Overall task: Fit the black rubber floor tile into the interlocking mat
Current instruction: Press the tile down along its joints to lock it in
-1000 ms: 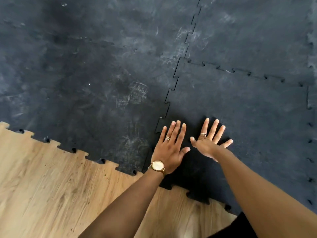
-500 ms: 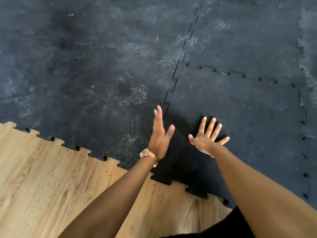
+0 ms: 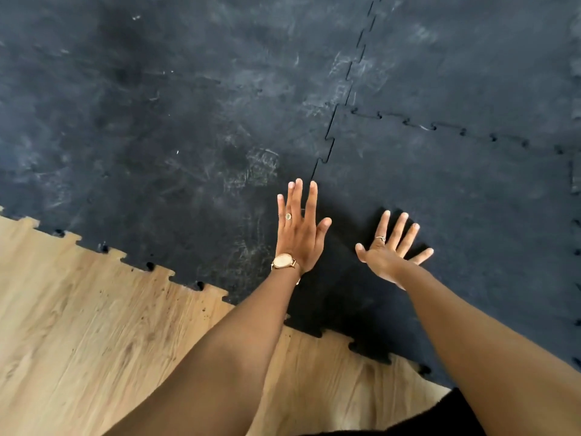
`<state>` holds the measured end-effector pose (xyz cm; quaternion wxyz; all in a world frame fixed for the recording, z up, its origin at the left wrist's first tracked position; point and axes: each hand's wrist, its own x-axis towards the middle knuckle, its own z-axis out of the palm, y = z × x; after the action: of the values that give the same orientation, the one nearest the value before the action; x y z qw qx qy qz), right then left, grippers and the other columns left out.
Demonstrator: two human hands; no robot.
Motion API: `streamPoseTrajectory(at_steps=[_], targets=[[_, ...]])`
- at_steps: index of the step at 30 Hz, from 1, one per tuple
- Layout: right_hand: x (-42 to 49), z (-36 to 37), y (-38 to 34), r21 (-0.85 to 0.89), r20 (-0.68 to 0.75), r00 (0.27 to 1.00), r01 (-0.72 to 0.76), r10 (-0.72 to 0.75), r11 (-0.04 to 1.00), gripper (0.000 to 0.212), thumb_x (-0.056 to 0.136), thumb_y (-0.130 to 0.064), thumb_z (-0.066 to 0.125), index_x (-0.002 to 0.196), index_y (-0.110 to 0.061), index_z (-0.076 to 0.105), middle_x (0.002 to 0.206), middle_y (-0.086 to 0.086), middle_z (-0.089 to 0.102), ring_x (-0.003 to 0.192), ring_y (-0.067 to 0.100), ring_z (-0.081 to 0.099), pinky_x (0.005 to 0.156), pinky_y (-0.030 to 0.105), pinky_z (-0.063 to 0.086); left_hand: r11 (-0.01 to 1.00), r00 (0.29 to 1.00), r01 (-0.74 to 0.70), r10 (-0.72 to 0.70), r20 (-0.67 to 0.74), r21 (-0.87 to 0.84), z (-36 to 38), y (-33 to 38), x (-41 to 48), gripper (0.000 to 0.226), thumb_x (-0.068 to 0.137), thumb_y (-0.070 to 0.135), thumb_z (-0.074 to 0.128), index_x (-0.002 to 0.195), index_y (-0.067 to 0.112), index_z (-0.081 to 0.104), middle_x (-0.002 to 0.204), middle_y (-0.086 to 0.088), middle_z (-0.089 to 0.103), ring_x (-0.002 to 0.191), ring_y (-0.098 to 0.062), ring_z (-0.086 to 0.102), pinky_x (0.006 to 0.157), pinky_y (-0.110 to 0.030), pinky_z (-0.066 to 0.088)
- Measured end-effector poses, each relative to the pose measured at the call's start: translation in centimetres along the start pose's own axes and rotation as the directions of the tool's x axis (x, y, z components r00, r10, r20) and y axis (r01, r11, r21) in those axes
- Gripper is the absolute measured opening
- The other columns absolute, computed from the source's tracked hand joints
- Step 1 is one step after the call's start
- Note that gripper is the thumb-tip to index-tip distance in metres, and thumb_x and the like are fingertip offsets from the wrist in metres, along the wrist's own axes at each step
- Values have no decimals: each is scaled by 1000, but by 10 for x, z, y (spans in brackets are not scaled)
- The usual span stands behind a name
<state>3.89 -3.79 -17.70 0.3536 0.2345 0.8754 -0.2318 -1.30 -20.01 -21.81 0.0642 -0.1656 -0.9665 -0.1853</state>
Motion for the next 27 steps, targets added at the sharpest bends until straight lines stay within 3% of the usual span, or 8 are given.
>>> streamPoseTrajectory(at_steps=[3,5,7,10,12,15,17,27], targets=[[0,1,2,8,-12,1000,23,-23,1000,84,96,-54,34,142,-32,-33,148,2,-45,134,29,-43,101,67,-22,969,985,126,-147,-91,-211,-4,4,-21,67,101,43,32,154,8,12,162,-18,10,151,-31,0,123,-46,-1],[4,4,4,25,-8,999,35,-35,999,84,95,-54,34,141,-34,-35,147,1,-47,133,28,-45,100,67,-24,953,966,205,-234,-111,-224,1,6,-43,69,100,48,30,156,14,6,163,-14,3,151,-28,-5,122,-40,-6],[6,7,5,15,-28,999,36,-36,999,85,96,-54,33,139,-35,-37,144,-1,-50,131,27,-48,99,67,-25,955,956,270,-281,-81,-122,4,7,-59,72,100,50,29,156,15,1,163,-15,0,151,-28,-8,123,-41,-5],[0,1,1,45,8,1000,29,-29,999,85,96,-53,34,140,-34,-36,144,-1,-50,131,27,-47,100,67,-24,942,941,320,-328,81,96,1,15,-52,75,99,56,22,155,12,-1,162,-19,-1,150,-31,-6,122,-46,-1],[-4,1,1,58,6,999,35,-35,998,85,97,-51,36,140,-34,-36,143,-1,-51,130,27,-48,101,66,-24,955,943,260,-283,173,143,-1,12,-48,76,98,58,16,155,12,0,162,-15,-7,150,-29,-8,122,-47,-3],[-2,-1,-2,69,6,1000,26,-27,997,86,98,-49,36,140,-33,-37,141,-1,-53,128,26,-50,100,66,-25,987,950,-71,23,312,141,-2,-6,-35,76,98,60,16,156,13,-4,162,-11,-14,150,-23,-15,122,-45,-5],[-3,-1,-5,51,5,1000,16,-16,999,86,98,-49,36,138,-32,-38,141,0,-54,129,27,-50,99,65,-26,970,923,-195,130,362,147,-4,-12,-27,78,98,61,17,155,14,-7,163,-9,-14,150,-21,-15,122,-43,-8],[11,5,-1,30,23,1000,-16,15,999,91,96,-51,35,127,-37,-50,122,-10,-67,116,21,-61,91,60,-33,970,923,-156,75,378,187,3,-12,-25,86,95,68,18,156,10,2,161,-23,-3,150,-34,-7,122,-48,1]])
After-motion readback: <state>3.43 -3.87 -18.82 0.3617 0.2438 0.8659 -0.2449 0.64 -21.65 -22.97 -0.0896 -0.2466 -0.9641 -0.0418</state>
